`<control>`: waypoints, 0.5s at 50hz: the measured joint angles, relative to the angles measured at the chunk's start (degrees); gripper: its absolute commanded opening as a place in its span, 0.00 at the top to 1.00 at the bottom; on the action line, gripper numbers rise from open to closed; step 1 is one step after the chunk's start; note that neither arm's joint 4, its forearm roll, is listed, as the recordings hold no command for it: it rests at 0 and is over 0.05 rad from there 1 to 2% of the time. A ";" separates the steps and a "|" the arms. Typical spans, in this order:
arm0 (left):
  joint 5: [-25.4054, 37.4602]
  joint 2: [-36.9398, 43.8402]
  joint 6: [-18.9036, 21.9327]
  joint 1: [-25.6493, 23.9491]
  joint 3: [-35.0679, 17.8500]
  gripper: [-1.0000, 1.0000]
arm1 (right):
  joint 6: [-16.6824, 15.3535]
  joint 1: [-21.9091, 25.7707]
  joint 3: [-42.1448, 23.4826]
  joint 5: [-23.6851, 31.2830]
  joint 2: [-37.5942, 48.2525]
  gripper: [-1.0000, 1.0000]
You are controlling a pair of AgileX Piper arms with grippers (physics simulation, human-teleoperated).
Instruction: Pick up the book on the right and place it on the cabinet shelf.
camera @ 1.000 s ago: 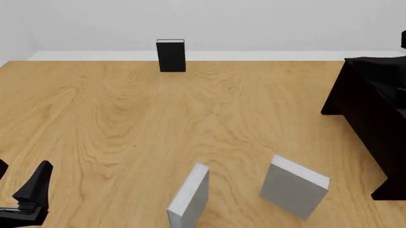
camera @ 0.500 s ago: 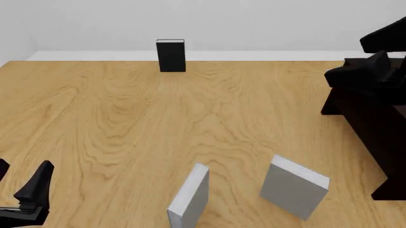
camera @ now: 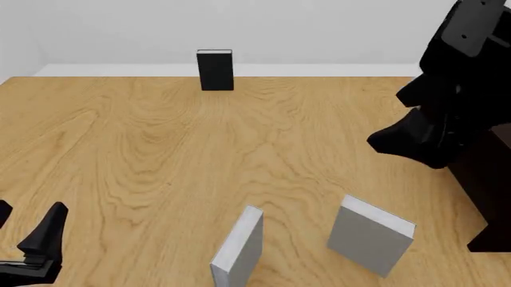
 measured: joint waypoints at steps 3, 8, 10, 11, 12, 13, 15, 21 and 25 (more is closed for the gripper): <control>-0.04 0.05 -0.01 -0.02 0.00 0.00 | -0.10 0.50 0.44 0.18 0.53 0.00; -0.15 0.17 0.03 -0.08 0.00 0.00 | -0.44 1.01 1.43 0.38 1.22 0.00; -0.16 0.20 0.08 -0.14 0.00 0.00 | -0.74 0.93 1.67 0.43 1.50 0.00; -0.15 0.20 0.10 -0.17 0.00 0.00 | -0.88 0.88 1.76 0.46 1.64 0.00; -0.16 0.22 0.12 -0.20 0.00 0.00 | -0.97 0.88 1.89 0.48 1.76 0.00; -0.19 0.26 0.14 -0.23 0.00 0.00 | -1.04 0.87 2.01 0.50 1.89 0.00; -0.24 0.33 0.17 -0.27 0.00 0.00 | -1.19 0.86 2.23 0.53 2.13 0.00; -0.44 0.58 0.16 -0.31 0.00 0.00 | -1.71 0.78 3.00 0.59 2.77 0.00; -0.45 0.61 0.10 -0.29 0.00 0.00 | -2.01 0.78 3.38 0.61 3.20 0.00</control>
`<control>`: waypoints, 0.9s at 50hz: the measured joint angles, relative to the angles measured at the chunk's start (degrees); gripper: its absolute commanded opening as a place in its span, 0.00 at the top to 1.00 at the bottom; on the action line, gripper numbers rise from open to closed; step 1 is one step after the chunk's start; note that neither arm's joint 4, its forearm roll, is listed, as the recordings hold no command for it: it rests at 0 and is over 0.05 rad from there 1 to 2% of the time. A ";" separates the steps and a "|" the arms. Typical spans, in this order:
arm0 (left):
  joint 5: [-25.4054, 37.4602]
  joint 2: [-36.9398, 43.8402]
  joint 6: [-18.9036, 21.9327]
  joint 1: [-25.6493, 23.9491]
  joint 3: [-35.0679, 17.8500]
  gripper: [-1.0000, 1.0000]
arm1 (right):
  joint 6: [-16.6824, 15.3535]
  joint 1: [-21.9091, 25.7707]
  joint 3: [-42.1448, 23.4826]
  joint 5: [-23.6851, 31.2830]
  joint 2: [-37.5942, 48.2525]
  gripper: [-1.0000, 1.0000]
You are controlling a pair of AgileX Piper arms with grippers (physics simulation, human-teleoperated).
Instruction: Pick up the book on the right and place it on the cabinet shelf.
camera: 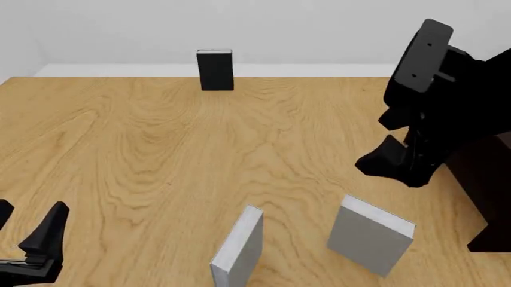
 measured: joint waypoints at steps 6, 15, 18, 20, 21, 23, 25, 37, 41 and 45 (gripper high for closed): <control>-0.02 0.07 -0.12 0.07 0.01 0.00 | -0.40 0.08 0.74 -0.23 0.67 0.00; 0.12 -0.02 -0.20 0.12 0.01 0.00 | -0.95 0.10 2.97 -1.98 1.61 0.00; 0.23 -0.11 -0.21 0.13 0.01 0.00 | -1.28 -0.07 3.80 -2.73 1.92 0.00; 0.23 -0.10 -0.24 0.14 0.01 0.00 | -1.42 -0.12 4.35 -3.24 2.11 0.00; 0.22 -0.09 -0.24 0.15 0.01 0.00 | -1.45 -0.11 4.65 -3.49 2.20 0.00; 0.25 -0.10 -0.25 0.16 0.01 0.00 | -1.52 -0.10 5.28 -4.03 2.38 0.00; 0.26 -0.10 -0.25 0.16 0.01 0.00 | -1.58 -0.06 6.02 -4.58 2.54 0.00; 0.36 -0.15 -0.25 0.18 0.01 0.00 | -2.35 -0.11 10.54 -7.91 3.47 0.00; 0.35 -0.12 -0.26 0.17 0.01 0.00 | -2.53 -0.12 11.99 -9.03 3.79 0.00; 0.29 -0.05 -0.29 0.15 0.01 0.00 | -2.69 -0.13 13.43 -10.15 4.09 0.00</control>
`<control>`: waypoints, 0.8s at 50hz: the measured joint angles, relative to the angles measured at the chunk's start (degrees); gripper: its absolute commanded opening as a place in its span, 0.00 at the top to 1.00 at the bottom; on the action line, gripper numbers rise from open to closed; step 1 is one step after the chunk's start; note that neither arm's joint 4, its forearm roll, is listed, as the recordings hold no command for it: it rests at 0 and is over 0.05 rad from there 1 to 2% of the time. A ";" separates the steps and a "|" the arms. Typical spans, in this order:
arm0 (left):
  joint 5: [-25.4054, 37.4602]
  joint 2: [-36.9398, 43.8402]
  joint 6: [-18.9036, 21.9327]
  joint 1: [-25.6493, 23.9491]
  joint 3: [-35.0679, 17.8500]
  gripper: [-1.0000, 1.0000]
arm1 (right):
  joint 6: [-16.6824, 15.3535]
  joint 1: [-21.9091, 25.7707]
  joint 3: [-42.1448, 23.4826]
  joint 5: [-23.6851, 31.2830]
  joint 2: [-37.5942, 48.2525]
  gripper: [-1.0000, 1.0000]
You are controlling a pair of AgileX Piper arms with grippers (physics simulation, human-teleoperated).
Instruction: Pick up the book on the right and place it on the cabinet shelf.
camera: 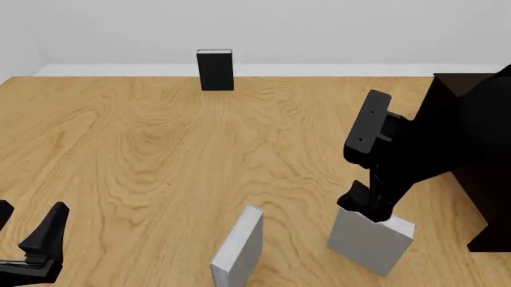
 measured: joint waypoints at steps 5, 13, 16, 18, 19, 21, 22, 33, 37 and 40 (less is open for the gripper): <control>-0.05 0.07 -0.02 -0.02 0.00 0.00 | 0.03 0.19 1.47 -1.21 0.43 0.00; -0.18 0.25 -0.08 -0.04 0.01 0.00 | 0.17 0.46 3.31 -2.91 1.17 0.00; -0.19 0.29 -0.10 -0.04 0.01 0.00 | 0.14 0.43 3.81 -3.43 1.44 0.00; -0.23 0.33 -0.11 -0.05 0.02 0.00 | 0.08 0.37 4.15 -3.76 1.61 0.00; -0.27 0.38 -0.11 -0.05 0.02 0.00 | 0.05 0.33 4.32 -3.93 1.68 0.00; -0.32 0.45 -0.10 -0.06 0.02 0.00 | -0.02 0.26 4.65 -4.26 1.85 0.00; -0.32 0.46 -0.10 -0.06 0.02 0.00 | -0.08 0.21 4.81 -4.41 1.93 0.00; -0.54 0.74 -0.01 -0.08 0.04 0.00 | -1.26 -0.92 6.21 -5.78 2.69 0.00; -0.74 0.97 0.01 -0.09 0.04 0.00 | -1.69 -1.39 6.65 -6.18 2.90 0.00; -0.96 1.22 0.03 -0.09 0.05 0.00 | -2.19 -1.89 7.08 -6.63 3.07 0.00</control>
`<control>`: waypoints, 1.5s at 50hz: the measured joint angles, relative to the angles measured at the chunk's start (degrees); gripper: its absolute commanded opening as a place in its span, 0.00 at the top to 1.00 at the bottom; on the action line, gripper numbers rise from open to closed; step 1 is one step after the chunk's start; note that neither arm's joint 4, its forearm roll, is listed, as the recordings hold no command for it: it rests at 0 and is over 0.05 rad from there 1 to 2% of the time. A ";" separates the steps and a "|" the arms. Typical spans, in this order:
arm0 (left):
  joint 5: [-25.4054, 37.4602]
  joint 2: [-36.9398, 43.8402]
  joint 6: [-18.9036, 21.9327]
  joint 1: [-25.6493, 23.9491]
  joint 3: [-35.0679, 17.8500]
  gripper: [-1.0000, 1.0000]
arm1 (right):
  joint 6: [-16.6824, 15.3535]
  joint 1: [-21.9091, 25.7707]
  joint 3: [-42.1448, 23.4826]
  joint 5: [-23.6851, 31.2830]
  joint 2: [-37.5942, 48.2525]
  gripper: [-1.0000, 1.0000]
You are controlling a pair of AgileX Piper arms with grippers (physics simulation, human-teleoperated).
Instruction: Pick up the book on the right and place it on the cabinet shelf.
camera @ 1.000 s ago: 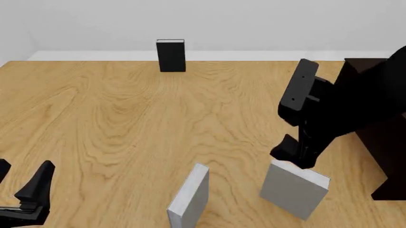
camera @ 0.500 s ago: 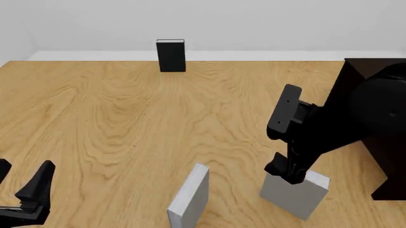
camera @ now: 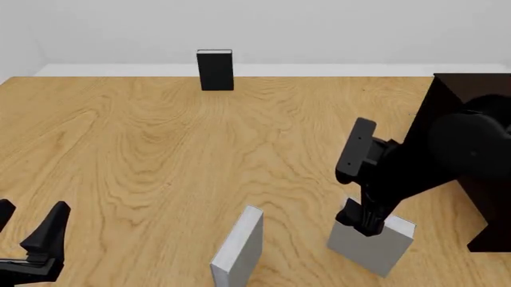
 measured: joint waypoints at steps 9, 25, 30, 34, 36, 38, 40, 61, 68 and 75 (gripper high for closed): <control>-0.61 0.68 0.03 0.01 0.01 0.00 | -1.32 -1.37 1.10 -1.28 0.69 0.00; -1.32 1.46 -0.05 0.04 0.02 0.00 | -2.85 -2.87 2.55 -3.45 2.13 0.00; -1.47 1.65 -0.13 0.07 0.02 0.00 | -3.00 -3.08 2.97 -3.98 2.47 0.00; -1.40 1.59 -0.15 0.09 0.03 0.00 | -3.01 -3.10 3.42 -4.51 2.79 0.00; -1.35 1.56 -0.15 0.09 0.03 0.00 | -2.94 -3.05 3.66 -4.81 2.95 0.00; -1.32 1.53 -0.16 0.10 0.03 0.00 | -2.84 -2.97 3.90 -5.12 3.10 0.00; -1.25 1.47 -0.16 0.09 0.03 0.00 | -2.69 -2.85 4.21 -5.44 3.24 0.00; -1.20 1.49 -0.19 0.14 0.03 0.00 | -1.35 -2.00 7.20 -8.58 4.31 0.00; -1.13 1.42 -0.21 0.17 0.03 0.00 | -1.05 -1.65 7.78 -8.99 4.40 0.00; -1.18 1.48 -0.30 0.22 0.03 0.00 | -1.62 -1.65 7.86 -8.83 4.16 1.00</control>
